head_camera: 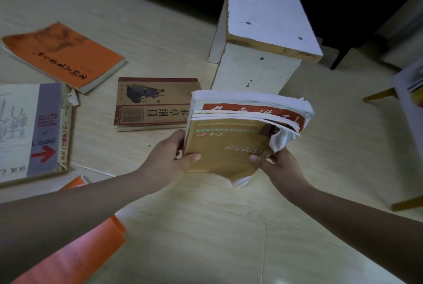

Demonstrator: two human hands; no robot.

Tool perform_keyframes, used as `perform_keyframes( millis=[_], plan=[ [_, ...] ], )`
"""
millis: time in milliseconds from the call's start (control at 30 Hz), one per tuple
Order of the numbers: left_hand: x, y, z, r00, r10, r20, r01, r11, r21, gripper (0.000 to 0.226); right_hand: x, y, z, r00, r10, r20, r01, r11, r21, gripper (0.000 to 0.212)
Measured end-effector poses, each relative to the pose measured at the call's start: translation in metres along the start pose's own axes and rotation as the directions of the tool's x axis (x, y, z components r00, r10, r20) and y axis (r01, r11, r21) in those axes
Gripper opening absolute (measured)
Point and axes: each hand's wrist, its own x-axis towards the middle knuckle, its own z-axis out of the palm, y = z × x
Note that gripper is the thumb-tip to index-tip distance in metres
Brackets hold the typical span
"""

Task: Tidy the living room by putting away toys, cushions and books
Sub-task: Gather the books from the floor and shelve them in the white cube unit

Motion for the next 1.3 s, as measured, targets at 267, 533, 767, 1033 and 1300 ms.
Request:
perform_keyframes(
  millis=[267, 533, 767, 1033, 1300],
  plan=[
    [0.002, 0.002, -0.004, 1.000, 0.029, 0.007, -0.030, 0.997, 0.065, 0.030, -0.001, -0.001, 0.002, 0.998, 0.043, -0.049, -0.041, 0.998, 0.047, 0.026],
    [0.006, 0.034, 0.016, 0.994, 0.011, 0.109, -0.022, 0.994, 0.103, 0.025, -0.020, 0.003, -0.040, 0.991, 0.090, -0.100, -0.072, 0.982, 0.174, 0.022],
    [0.022, 0.082, 0.053, 0.983, 0.096, 0.157, -0.127, 0.972, 0.198, 0.029, -0.030, 0.018, -0.094, 0.986, 0.068, -0.152, -0.024, 0.962, 0.272, 0.021],
    [0.055, 0.151, 0.102, 0.975, 0.151, 0.163, -0.201, 0.911, 0.360, 0.026, -0.013, 0.053, -0.147, 0.938, 0.062, -0.341, 0.067, 0.932, 0.356, 0.010],
    [0.101, 0.243, 0.173, 0.955, 0.198, 0.220, -0.277, 0.858, 0.433, 0.029, 0.000, 0.073, -0.236, 0.865, 0.129, -0.485, 0.098, 0.904, 0.416, 0.006]
  ],
)
